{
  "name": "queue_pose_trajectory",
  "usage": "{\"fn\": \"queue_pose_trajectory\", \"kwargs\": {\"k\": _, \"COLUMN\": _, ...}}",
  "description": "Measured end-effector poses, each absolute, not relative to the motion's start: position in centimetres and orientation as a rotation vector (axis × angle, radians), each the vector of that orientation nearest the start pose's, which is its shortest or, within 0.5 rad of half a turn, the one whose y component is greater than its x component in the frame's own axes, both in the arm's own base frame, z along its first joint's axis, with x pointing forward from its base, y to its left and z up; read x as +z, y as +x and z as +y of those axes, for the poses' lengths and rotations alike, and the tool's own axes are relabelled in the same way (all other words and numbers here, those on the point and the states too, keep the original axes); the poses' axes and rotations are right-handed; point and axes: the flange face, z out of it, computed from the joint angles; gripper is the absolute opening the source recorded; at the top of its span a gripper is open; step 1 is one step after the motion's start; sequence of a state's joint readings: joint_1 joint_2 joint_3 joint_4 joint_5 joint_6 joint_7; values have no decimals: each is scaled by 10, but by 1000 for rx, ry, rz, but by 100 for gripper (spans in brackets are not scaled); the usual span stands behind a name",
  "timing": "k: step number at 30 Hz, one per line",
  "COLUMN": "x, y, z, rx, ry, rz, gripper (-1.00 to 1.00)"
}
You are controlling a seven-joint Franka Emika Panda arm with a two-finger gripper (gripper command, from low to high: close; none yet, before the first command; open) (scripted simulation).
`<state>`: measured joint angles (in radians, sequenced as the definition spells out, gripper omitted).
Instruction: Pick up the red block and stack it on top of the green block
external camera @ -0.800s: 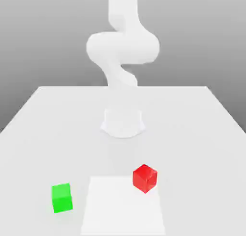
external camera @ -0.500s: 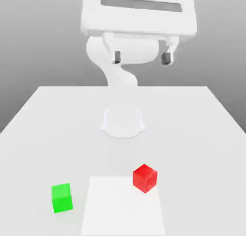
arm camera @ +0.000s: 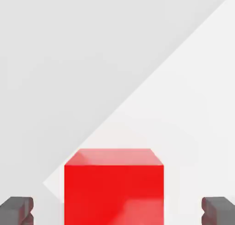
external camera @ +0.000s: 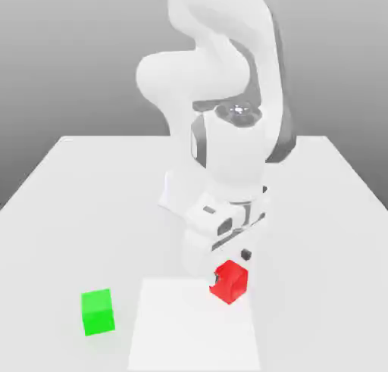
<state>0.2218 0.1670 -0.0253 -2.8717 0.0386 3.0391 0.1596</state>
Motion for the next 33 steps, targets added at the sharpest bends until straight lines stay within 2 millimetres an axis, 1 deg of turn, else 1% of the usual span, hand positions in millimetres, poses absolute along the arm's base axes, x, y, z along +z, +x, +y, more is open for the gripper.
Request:
{"fn": "queue_pose_trajectory", "kwargs": {"k": 1, "x": 145, "y": 337, "z": 63, "rx": 0, "ry": -3142, "rz": 2, "gripper": -100}}
{"fn": "queue_pose_trajectory", "kwargs": {"k": 6, "x": 145, "y": 337, "z": 63, "rx": 2, "ry": -3142, "rz": 3, "gripper": -100}}
{"fn": "queue_pose_trajectory", "kwargs": {"k": 7, "x": 143, "y": 336, "z": 63, "rx": 2, "ry": -3142, "rz": 3, "gripper": -100}}
{"fn": "queue_pose_trajectory", "kwargs": {"k": 8, "x": 146, "y": 337, "z": 63, "rx": 2, "ry": -3142, "rz": 2, "gripper": -100}}
{"fn": "queue_pose_trajectory", "kwargs": {"k": 10, "x": 159, "y": 338, "z": 64, "rx": 2, "ry": -3142, "rz": 2, "gripper": -100}}
{"fn": "queue_pose_trajectory", "kwargs": {"k": 15, "x": 200, "y": 337, "z": 63, "rx": 1, "ry": -3142, "rz": 3, "gripper": -100}}
{"fn": "queue_pose_trajectory", "kwargs": {"k": 16, "x": 206, "y": 343, "z": 52, "rx": 2, "ry": -3140, "rz": 63, "gripper": -100}}
{"fn": "queue_pose_trajectory", "kwargs": {"k": 17, "x": 211, "y": 352, "z": 34, "rx": 2, "ry": -3136, "rz": 160, "gripper": -100}}
{"fn": "queue_pose_trajectory", "kwargs": {"k": 18, "x": 216, "y": 363, "z": 9, "rx": 3, "ry": -3126, "rz": 282, "gripper": -100}}
{"fn": "queue_pose_trajectory", "kwargs": {"k": 20, "x": 226, "y": 380, "z": -50, "rx": 3, "ry": -3088, "rz": 549, "gripper": -100}}
{"fn": "queue_pose_trajectory", "kwargs": {"k": 21, "x": 230, "y": 386, "z": -80, "rx": 3, "ry": -3063, "rz": 677, "gripper": -100}}
{"fn": "queue_pose_trajectory", "kwargs": {"k": 23, "x": 240, "y": 390, "z": -142, "rx": 2, "ry": -3000, "rz": 921, "gripper": -100}}
{"fn": "queue_pose_trajectory", "kwargs": {"k": 24, "x": 240, "y": 386, "z": -171, "rx": 2, "ry": -2966, "rz": 1029, "gripper": -100}}
{"fn": "queue_pose_trajectory", "kwargs": {"k": 25, "x": 234, "y": 382, "z": -187, "rx": 1, "ry": -2944, "rz": 1090, "gripper": -100}}
{"fn": "queue_pose_trajectory", "kwargs": {"k": 26, "x": 225, "y": 392, "z": -172, "rx": 1, "ry": -2966, "rz": 1030, "gripper": -100}}
{"fn": "queue_pose_trajectory", "kwargs": {"k": 29, "x": 192, "y": 396, "z": -166, "rx": 1, "ry": -2975, "rz": 1007, "gripper": -100}}
{"fn": "queue_pose_trajectory", "kwargs": {"k": 30, "x": 185, "y": 396, "z": -165, "rx": 1, "ry": -2975, "rz": 1007, "gripper": 100}}
{"fn": "queue_pose_trajectory", "kwargs": {"k": 33, "x": 185, "y": 396, "z": -165, "rx": 1, "ry": -2975, "rz": 1007, "gripper": 100}}
